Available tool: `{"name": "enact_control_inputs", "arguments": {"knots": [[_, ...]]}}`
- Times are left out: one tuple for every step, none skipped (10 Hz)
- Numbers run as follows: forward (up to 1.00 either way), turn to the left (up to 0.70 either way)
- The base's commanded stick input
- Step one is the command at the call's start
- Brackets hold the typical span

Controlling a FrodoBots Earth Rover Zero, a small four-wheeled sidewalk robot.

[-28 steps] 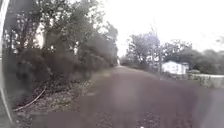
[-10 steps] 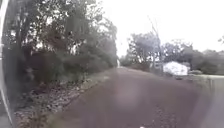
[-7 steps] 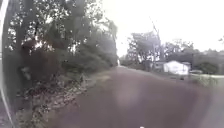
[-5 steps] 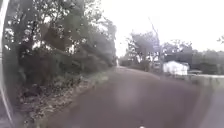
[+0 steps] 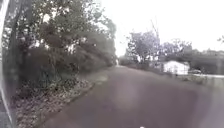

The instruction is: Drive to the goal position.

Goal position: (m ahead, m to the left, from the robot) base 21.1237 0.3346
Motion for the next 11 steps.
{"name": "enact_control_inputs", "arguments": {"knots": [[0.70,0.01],[0.70,0.01],[0.70,0.01],[0.70,0.01],[0.70,0.01],[0.70,0.01],[0.70,0.01],[0.70,0.01],[0.70,0.01],[0.70,0.01],[0.70,0.01]]}}
